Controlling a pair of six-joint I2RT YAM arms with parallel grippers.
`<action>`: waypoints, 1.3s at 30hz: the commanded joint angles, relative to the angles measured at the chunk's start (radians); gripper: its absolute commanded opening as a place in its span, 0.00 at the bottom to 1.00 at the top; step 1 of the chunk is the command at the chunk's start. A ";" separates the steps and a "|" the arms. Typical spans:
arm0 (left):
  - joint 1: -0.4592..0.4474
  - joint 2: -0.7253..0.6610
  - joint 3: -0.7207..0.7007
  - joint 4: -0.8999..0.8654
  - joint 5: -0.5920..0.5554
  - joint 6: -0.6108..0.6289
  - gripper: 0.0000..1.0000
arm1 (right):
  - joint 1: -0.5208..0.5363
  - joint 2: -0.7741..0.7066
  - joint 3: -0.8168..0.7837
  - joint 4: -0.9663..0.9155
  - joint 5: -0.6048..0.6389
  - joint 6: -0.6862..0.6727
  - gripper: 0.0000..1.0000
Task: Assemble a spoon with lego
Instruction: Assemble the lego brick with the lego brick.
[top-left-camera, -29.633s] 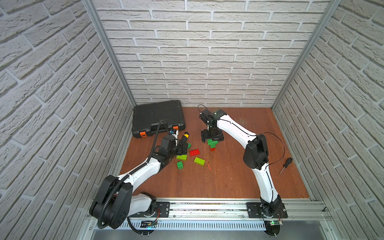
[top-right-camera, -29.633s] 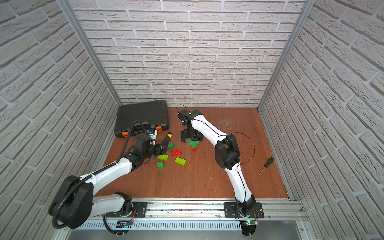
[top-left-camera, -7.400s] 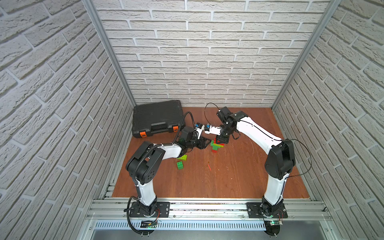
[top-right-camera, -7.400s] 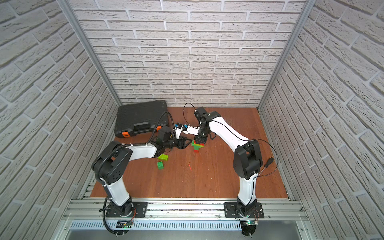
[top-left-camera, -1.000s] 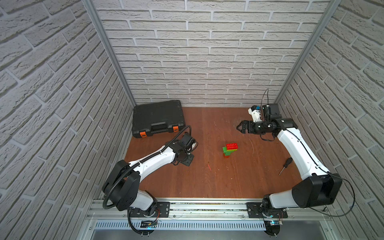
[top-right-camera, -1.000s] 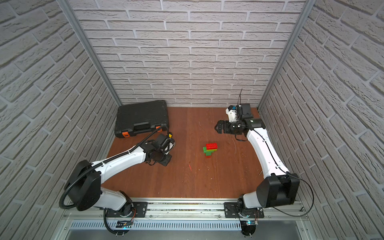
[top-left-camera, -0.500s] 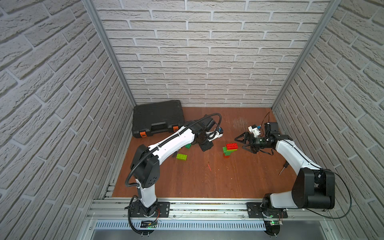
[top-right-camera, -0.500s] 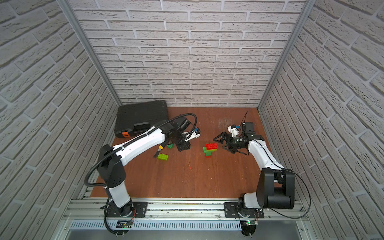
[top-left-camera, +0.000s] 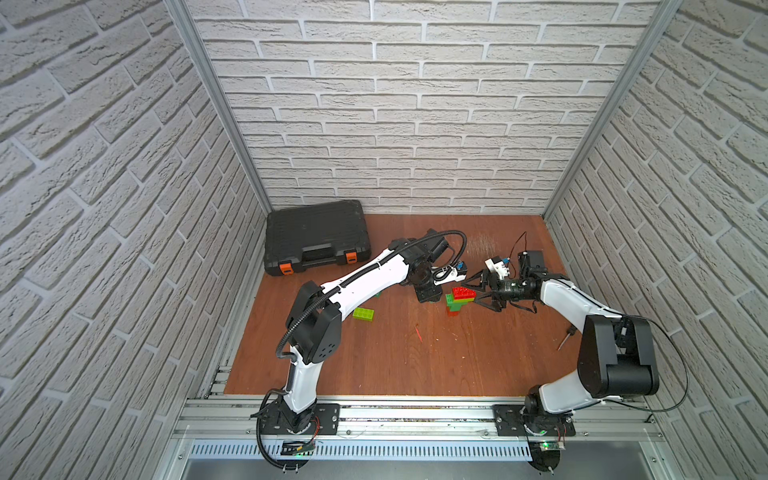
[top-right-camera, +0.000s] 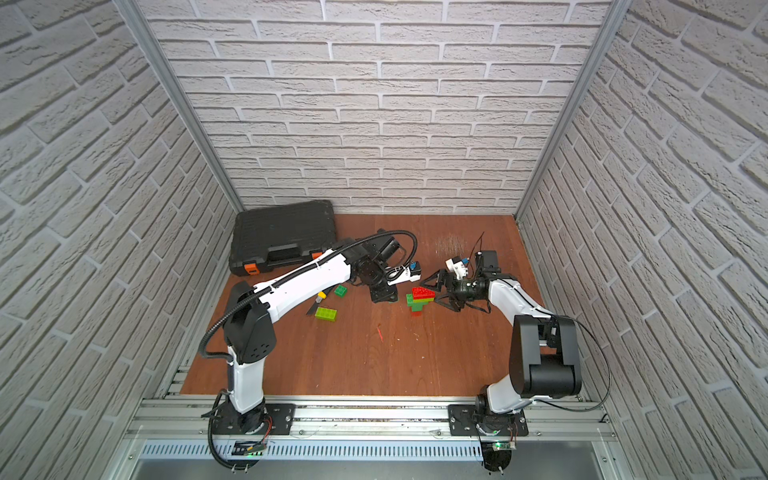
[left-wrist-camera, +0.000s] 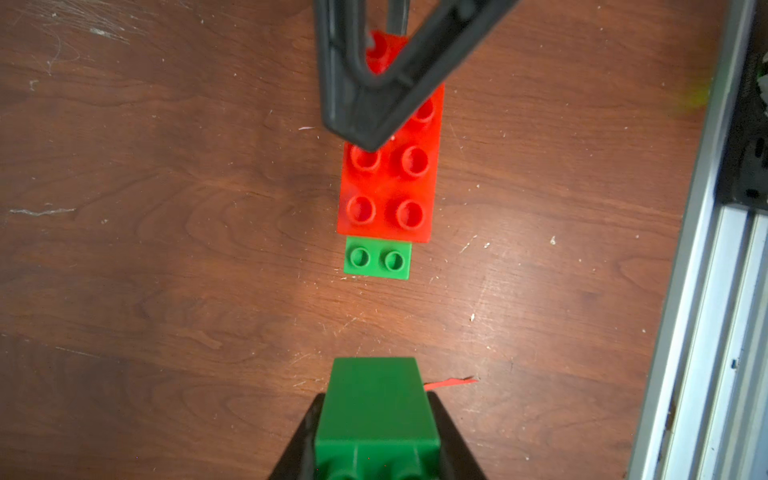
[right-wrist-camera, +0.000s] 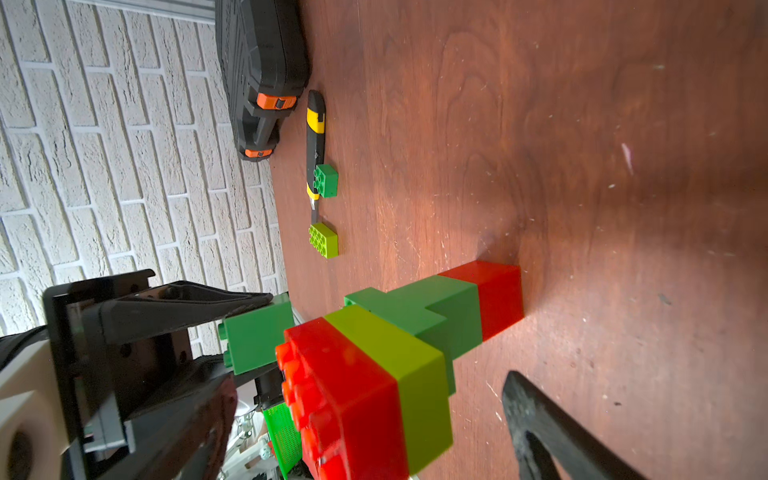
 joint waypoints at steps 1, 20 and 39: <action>-0.008 0.025 0.030 0.012 0.026 0.020 0.13 | 0.016 -0.004 -0.001 0.035 -0.038 0.002 0.98; -0.015 0.098 0.125 0.032 0.046 0.001 0.14 | 0.016 0.003 -0.001 0.000 -0.046 -0.032 0.81; -0.037 0.175 0.210 -0.041 0.043 0.015 0.14 | 0.018 0.035 -0.002 -0.013 -0.036 -0.048 0.68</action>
